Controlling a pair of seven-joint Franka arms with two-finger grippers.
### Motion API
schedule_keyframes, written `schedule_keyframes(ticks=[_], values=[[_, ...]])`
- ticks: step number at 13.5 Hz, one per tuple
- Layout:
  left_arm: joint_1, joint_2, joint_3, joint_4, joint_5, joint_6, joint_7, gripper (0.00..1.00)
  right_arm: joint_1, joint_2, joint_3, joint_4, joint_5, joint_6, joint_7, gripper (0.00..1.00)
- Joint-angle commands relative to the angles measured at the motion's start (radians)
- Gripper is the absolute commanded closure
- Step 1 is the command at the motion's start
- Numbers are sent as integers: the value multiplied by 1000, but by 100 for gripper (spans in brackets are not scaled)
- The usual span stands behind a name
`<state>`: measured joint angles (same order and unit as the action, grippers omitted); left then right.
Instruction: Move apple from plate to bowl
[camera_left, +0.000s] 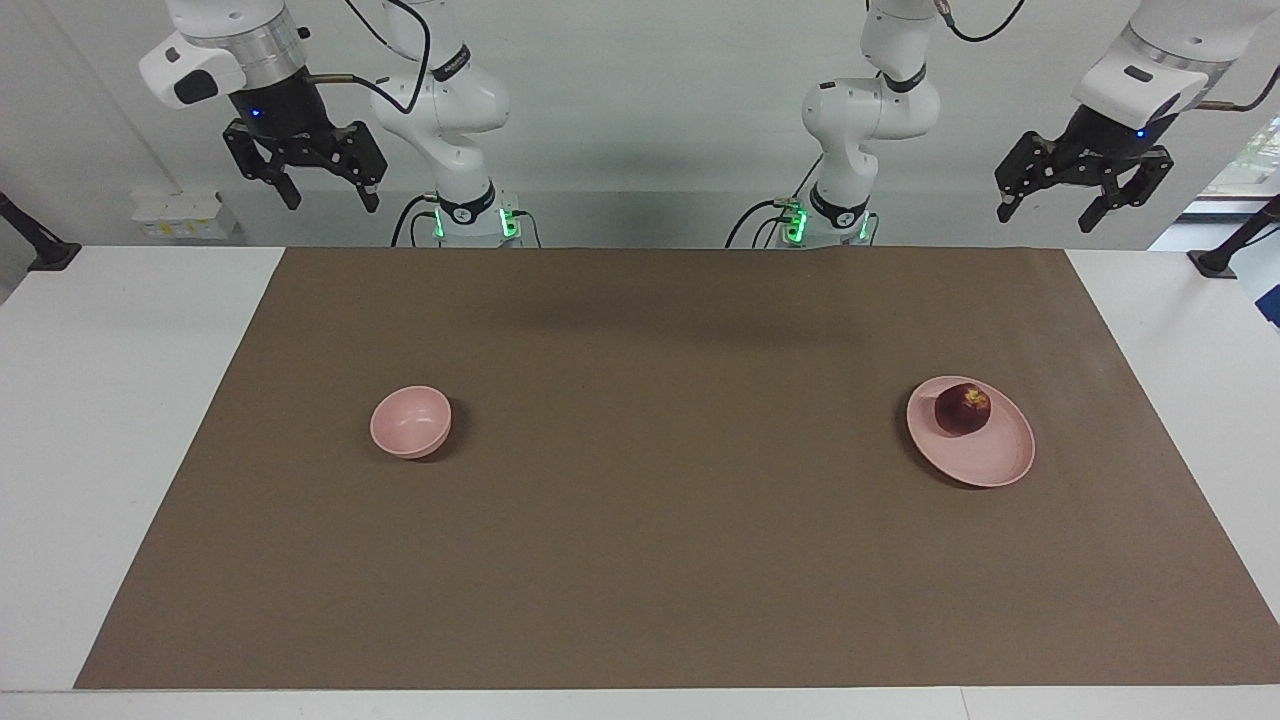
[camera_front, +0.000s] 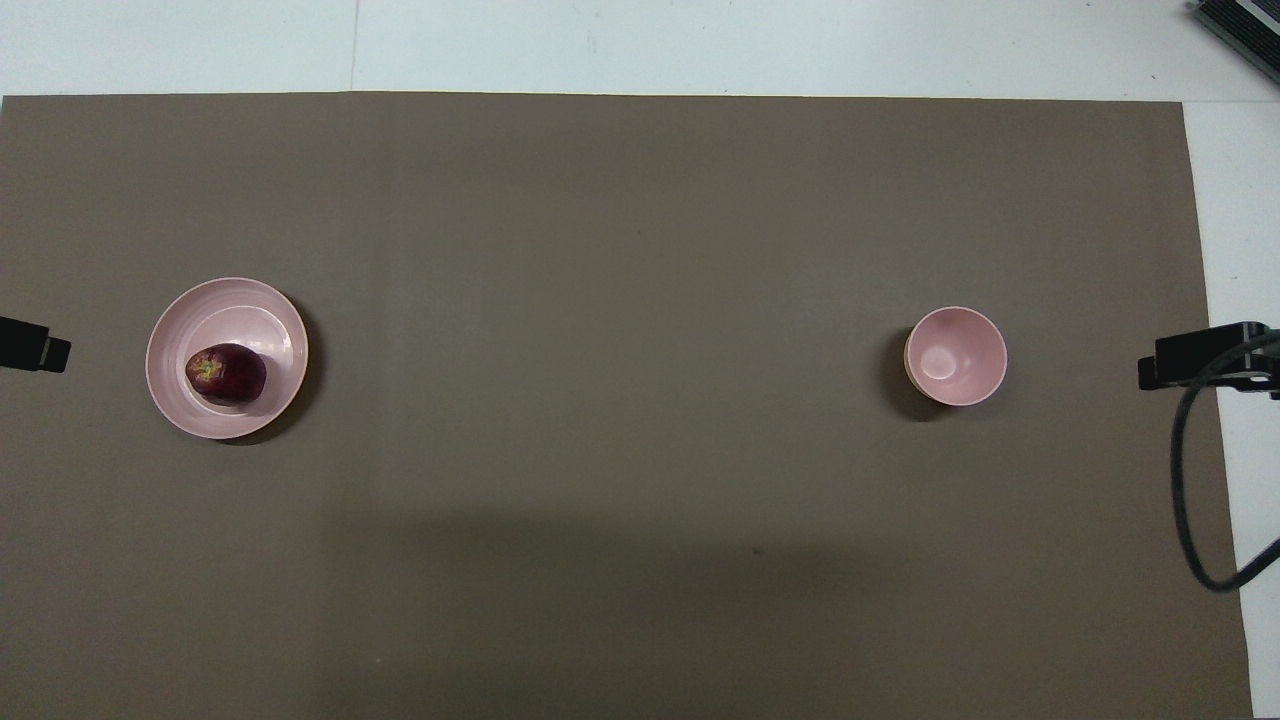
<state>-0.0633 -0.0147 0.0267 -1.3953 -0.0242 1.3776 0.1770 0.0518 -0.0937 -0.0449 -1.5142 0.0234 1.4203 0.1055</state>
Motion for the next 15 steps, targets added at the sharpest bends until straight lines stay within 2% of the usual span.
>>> schedule_keyframes(ticks=[1,7,9,10,12,15], values=[[-18,-22,10,-25,-10,9,-13,0,-27,-14,-3,-12,-12,-26,-20,0],[0,-22,24,-25,-8,8,-14,0,-30,-11,-3,-9,-54,-24,-21,0],[-10,-22,22,-25,-8,1,-16,0,-40,-15,-7,-5,-40,-56,-18,0],[-10,-22,22,-25,-8,9,-13,0,-37,-49,-3,-6,-54,-111,-15,0],[-15,-22,22,-27,-8,18,-11,0,-37,-52,-1,-33,-40,-66,-14,0],[-16,-45,13,-72,-13,61,-11,0,-26,-43,0,-162,-25,58,-4,0]])
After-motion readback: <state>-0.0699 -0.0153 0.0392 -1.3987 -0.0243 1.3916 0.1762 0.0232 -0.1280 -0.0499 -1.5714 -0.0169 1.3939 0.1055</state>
